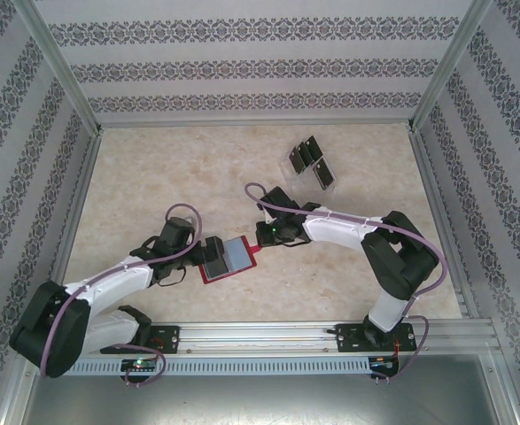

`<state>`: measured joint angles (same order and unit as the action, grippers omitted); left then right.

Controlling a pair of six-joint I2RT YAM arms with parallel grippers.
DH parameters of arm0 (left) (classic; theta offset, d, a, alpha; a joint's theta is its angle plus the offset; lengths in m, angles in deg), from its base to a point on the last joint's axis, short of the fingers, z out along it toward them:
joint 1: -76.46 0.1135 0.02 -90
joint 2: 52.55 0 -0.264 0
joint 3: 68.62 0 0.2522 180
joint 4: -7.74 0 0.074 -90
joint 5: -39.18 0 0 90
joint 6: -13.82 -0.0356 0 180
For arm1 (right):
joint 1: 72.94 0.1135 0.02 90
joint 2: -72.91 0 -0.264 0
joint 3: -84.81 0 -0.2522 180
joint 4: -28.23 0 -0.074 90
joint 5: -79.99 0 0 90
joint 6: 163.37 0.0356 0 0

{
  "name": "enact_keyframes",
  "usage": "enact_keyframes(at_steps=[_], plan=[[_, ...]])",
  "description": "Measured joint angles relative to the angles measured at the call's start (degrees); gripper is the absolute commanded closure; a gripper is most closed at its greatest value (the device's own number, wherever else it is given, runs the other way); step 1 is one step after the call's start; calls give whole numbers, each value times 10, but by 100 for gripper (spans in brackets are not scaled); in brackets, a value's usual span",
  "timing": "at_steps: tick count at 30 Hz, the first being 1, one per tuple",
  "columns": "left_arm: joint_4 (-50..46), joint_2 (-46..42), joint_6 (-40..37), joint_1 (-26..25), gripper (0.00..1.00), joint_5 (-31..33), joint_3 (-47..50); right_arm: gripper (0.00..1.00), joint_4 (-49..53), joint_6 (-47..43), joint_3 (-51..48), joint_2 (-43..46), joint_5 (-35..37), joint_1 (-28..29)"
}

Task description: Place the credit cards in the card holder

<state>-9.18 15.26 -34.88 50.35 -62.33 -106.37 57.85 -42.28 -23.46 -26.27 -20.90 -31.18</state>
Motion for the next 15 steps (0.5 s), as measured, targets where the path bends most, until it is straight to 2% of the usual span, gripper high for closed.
enact_keyframes(at_steps=[10,15], plan=[[15,7,24,3,0,-8,0,100,-4,0,-4,0,0,0],[43,-8,45,-12,0,-36,-4,100,-11,2,-7,0,0,0]])
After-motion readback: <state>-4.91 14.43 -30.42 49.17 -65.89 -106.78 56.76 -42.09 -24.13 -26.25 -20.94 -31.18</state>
